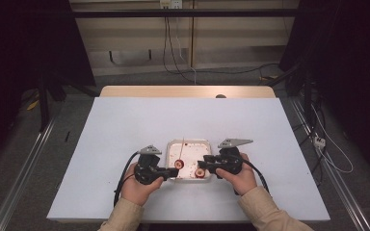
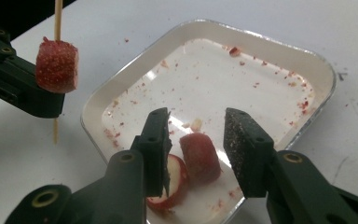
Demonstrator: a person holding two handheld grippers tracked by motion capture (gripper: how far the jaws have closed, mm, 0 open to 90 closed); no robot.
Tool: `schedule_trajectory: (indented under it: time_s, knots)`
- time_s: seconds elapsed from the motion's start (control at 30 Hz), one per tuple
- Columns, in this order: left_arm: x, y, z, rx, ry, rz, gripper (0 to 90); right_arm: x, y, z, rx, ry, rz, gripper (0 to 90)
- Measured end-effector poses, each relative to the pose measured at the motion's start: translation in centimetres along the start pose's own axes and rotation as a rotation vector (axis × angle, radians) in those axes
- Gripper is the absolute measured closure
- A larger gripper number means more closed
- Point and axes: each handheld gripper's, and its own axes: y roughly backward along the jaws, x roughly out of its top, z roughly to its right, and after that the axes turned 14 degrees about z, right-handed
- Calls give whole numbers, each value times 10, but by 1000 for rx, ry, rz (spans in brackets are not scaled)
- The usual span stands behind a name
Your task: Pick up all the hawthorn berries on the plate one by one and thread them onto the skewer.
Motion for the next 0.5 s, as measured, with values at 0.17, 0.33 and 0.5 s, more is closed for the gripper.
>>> schedule_trajectory:
  time_s: [0.17,0.33,0.5]
  knots:
    - [-1,-1,0,-3,3,-2,900,-2,-2,4,-8,6,-38,644]
    - [0,-1,-1,-4,-1,-11,900,-2,-2,4,-2,-5,-47,741]
    - [-1,-2,0,-16,-1,-21,900,4,5,10,-8,-107,37,745]
